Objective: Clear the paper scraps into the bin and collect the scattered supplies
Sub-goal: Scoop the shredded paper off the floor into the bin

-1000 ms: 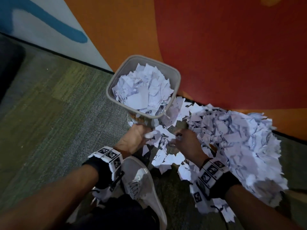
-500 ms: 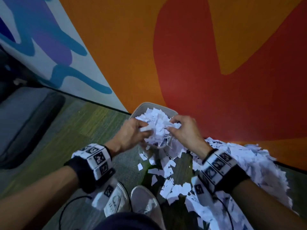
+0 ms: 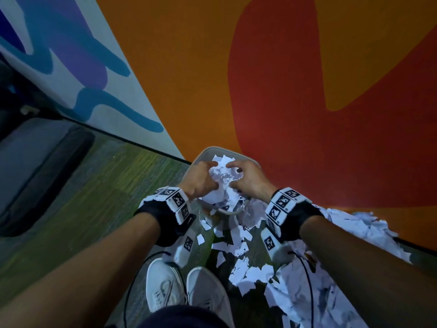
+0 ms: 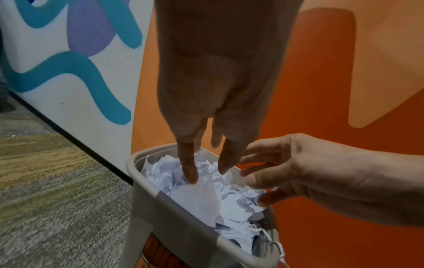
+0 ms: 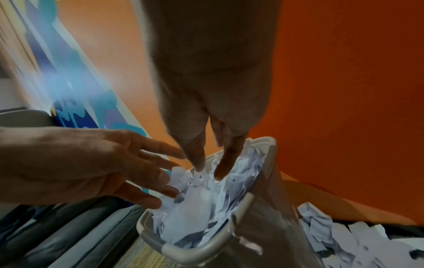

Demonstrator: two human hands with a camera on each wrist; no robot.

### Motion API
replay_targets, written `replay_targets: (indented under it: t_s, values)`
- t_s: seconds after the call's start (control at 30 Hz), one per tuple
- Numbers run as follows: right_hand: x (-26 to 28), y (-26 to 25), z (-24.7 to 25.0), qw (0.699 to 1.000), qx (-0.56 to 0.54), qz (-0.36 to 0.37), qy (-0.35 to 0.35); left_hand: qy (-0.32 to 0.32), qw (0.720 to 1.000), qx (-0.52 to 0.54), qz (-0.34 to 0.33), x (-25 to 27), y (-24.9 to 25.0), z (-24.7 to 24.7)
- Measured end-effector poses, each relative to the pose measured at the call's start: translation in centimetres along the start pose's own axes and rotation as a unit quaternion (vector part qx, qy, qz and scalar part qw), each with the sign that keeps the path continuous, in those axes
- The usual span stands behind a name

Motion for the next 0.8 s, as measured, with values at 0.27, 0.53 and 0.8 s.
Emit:
replay_targets:
  t_s: [0.27,0.53,0.8]
  values:
    - [3.7,0.6,1.8,0.994,-0.003,0.066,0.084,0.09,0.988,-0.095,-0.086,1.2,0.1,0.7]
    - [7.8,4.7,1.2,0.993,-0.029,0.028,0.108,0.015,0.987,-0.068,-0.145,2.3,4.1,-3.7]
    - [10.4,12.9,-4.6,0.996,-0.045,-0.074,0.037,-0.201,0.966,0.012,-0.159,2.6,0.8,-11.6]
Point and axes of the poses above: each hand's wrist, its own x-axis away from the middle knuckle, its own z-axis out of the back of the hand, y = z × x, the point moved 1 cm from there along -x, towards the middle knuckle, and after that the axes turned 15 degrees about -y, right-handed, at the moved point
